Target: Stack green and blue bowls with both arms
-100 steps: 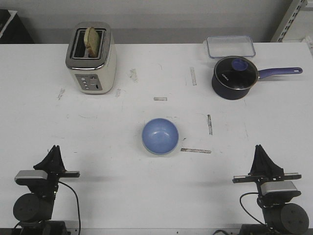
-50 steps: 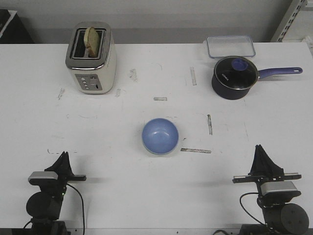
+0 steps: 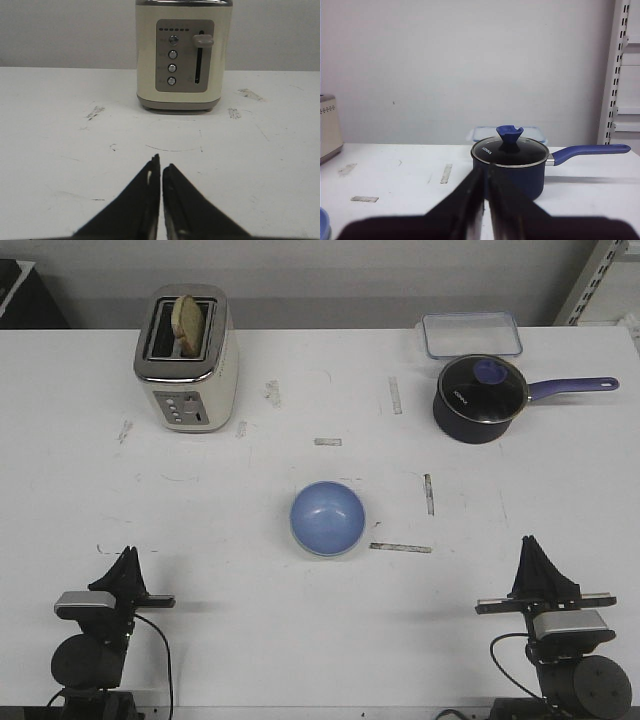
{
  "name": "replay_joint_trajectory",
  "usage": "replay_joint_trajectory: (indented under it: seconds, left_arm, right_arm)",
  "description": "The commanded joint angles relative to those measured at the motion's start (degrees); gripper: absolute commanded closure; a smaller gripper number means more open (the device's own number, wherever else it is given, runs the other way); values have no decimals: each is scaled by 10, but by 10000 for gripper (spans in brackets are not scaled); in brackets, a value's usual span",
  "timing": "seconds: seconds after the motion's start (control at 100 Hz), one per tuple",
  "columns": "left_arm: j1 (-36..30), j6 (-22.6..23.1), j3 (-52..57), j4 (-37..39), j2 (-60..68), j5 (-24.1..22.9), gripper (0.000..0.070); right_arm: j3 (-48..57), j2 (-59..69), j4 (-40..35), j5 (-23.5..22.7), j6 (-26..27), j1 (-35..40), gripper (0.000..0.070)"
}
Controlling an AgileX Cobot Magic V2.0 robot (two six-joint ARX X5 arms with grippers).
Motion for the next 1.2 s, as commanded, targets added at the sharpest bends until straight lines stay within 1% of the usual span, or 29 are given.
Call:
replay_joint_trajectory:
  seconds: [0.0, 0.75, 0.86, 0.96, 1.01, 1.09, 1.19]
  left_arm:
    - [1, 2, -12, 6, -1, -2, 698]
    - [1, 2, -12, 6, -1, -2, 699]
    - [1, 2, -12, 6, -1, -2, 699]
    - [1, 2, -12, 6, -1, -2, 699]
    - [1, 2, -12, 6, -1, -2, 698]
    - [1, 2, -12, 6, -1, -2, 699]
    - [1, 2, -12, 6, -1, -2, 698]
  right_arm:
    - [2, -1, 7, 0, 5, -1, 696]
    - [2, -1, 7, 2, 5, -1, 696]
    - [2, -1, 7, 28, 5, -2, 696]
    - [-8, -4, 7, 30, 5, -2, 696]
    - [-19, -4, 13, 30, 6, -2, 696]
    - [-54, -10, 54, 30, 5, -2, 696]
    - [-96, -28, 84, 30, 4, -2, 696]
